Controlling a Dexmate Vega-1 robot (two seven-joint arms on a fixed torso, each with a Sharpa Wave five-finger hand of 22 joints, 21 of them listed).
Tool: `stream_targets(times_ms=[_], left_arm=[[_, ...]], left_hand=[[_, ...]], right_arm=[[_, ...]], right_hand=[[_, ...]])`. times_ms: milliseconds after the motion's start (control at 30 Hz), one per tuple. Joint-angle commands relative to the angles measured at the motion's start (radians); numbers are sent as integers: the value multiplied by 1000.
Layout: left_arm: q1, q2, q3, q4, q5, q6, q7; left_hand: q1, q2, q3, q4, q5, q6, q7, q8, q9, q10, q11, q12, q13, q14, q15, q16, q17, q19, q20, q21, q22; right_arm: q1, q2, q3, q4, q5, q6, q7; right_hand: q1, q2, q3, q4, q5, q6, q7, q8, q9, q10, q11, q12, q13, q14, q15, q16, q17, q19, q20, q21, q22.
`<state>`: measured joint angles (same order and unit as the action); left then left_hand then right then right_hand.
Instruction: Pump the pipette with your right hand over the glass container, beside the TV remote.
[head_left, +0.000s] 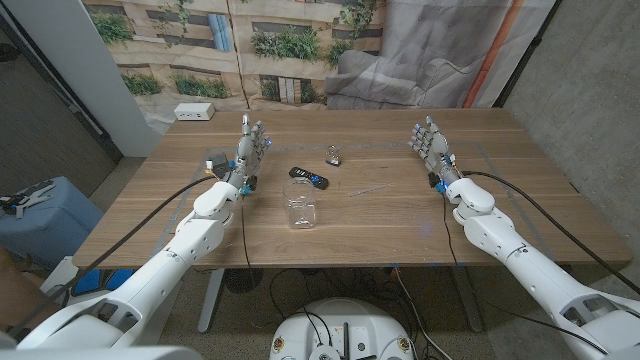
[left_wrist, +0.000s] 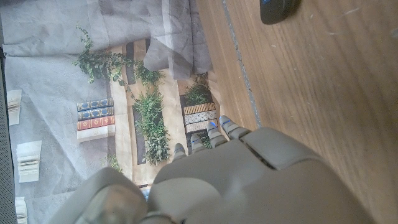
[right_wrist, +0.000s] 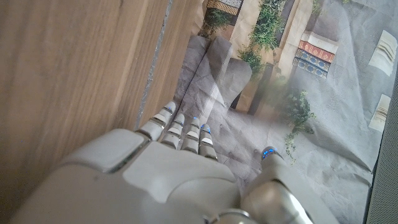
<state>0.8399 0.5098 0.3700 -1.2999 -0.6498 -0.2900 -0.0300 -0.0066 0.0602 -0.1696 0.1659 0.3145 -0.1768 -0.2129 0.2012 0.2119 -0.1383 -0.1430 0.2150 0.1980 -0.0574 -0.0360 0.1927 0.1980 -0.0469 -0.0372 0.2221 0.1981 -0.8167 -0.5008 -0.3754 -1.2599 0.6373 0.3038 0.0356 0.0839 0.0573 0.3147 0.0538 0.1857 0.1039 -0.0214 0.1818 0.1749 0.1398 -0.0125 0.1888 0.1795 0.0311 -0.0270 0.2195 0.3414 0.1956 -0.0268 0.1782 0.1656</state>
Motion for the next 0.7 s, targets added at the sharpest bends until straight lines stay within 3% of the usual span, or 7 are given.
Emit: stream_targets(times_ms=[33,700], left_arm=[[0,0,0,0,0,0,0],[0,0,0,-1,0,0,0]], left_hand=[[2,35,-9,-2,5,2,-9,5,2,-4,-7,4,5,-8,-115,6,1,-7,-88,7,2],[2,35,-10,-2,5,2,-9,5,2,-5,-7,4,5,-8,-115,6,1,-7,-88,7,2]], right_arm=[[17,8,-10,39,-50,47,-24],[18,-47,-41,-27,-168,38,-74]], right_hand=[[11,2,5,-2,6,8,-1,6,5,11,1,5,4,3,-17,4,-2,10,1,5,2],[17,0,8,-14,10,7,-3,5,4,13,0,3,3,7,-16,-4,-20,9,-1,7,2]])
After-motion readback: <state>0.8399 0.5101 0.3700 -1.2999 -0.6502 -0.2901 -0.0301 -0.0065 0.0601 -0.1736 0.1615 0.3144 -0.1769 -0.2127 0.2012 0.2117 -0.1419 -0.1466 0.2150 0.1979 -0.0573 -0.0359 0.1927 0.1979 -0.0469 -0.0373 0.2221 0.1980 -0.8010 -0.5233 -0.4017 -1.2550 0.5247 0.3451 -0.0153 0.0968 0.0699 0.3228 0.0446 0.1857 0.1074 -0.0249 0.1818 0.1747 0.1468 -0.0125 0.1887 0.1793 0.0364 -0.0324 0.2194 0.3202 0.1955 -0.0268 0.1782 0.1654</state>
